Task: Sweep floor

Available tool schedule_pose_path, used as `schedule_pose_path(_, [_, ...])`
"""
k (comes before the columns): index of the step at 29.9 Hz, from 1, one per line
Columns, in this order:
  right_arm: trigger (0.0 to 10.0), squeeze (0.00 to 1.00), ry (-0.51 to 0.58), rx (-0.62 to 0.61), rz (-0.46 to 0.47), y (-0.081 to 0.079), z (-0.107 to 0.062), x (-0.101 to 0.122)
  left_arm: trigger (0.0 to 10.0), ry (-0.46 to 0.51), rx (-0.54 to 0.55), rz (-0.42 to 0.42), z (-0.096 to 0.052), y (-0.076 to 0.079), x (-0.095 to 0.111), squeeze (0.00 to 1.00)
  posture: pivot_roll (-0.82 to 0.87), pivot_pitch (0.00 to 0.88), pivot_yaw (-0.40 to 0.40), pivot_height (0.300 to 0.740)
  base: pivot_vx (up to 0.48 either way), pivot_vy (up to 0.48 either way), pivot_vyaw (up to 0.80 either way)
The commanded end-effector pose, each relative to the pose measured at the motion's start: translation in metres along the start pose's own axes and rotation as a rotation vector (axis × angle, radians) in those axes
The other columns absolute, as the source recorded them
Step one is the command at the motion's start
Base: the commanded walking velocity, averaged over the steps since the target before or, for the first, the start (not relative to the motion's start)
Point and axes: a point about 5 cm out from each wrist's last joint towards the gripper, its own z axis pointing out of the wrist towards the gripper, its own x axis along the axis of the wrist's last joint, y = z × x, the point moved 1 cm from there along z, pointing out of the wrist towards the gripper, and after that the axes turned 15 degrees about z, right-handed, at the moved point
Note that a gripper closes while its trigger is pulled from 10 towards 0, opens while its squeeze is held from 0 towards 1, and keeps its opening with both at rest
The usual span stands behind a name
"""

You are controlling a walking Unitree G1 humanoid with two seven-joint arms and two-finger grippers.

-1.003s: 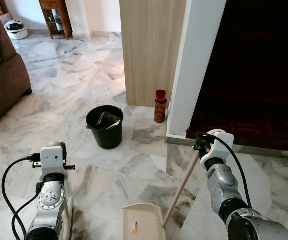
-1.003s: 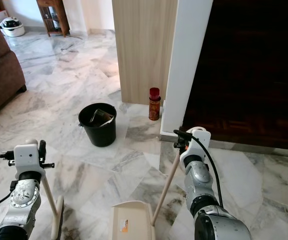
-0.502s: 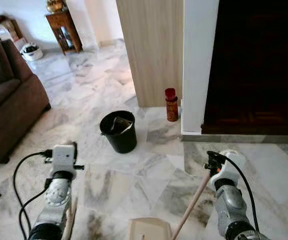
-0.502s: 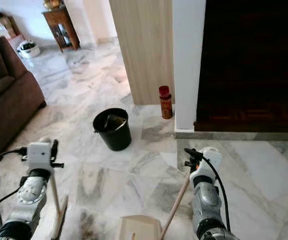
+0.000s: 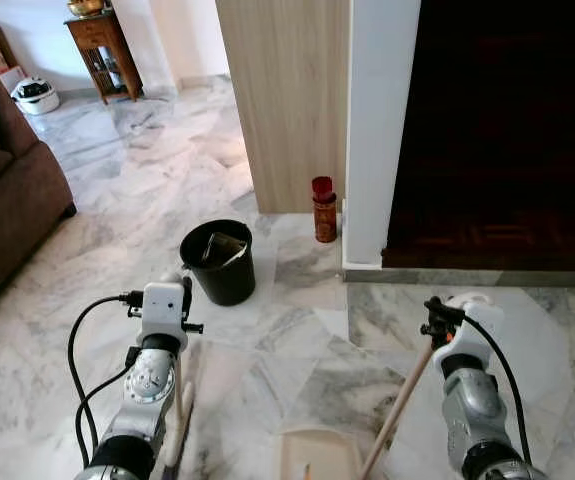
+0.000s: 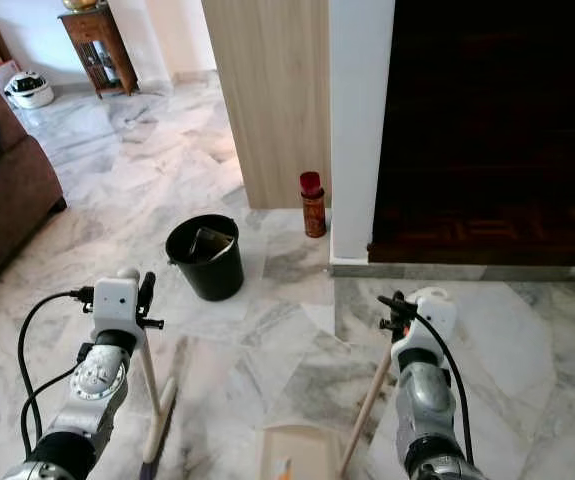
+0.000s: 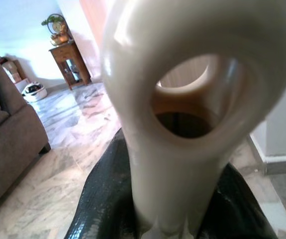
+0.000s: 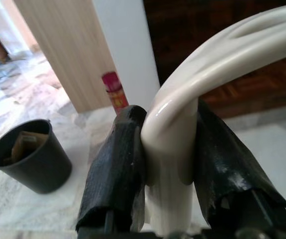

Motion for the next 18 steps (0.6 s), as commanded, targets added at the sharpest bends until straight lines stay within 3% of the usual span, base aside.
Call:
schedule_pose_path(1, [10.0,0.0,0.01,0.022,0.031,-0.012,0.004,0.002,10.0,0.05,0.023,0.033,0.005,-0.01,0.007,0.0,0.02,0.0,0.093,0.74,0.0,0.0,0.0])
schedule_pose_path(18, [10.0,0.0,0.022,0.078,0.043,-0.034,0.008,0.001,10.0,0.04,0.088,0.026,0.002,-0.022,0.002,0.0,0.05,0.0,0.061,0.74,0.0,0.0,0.0])
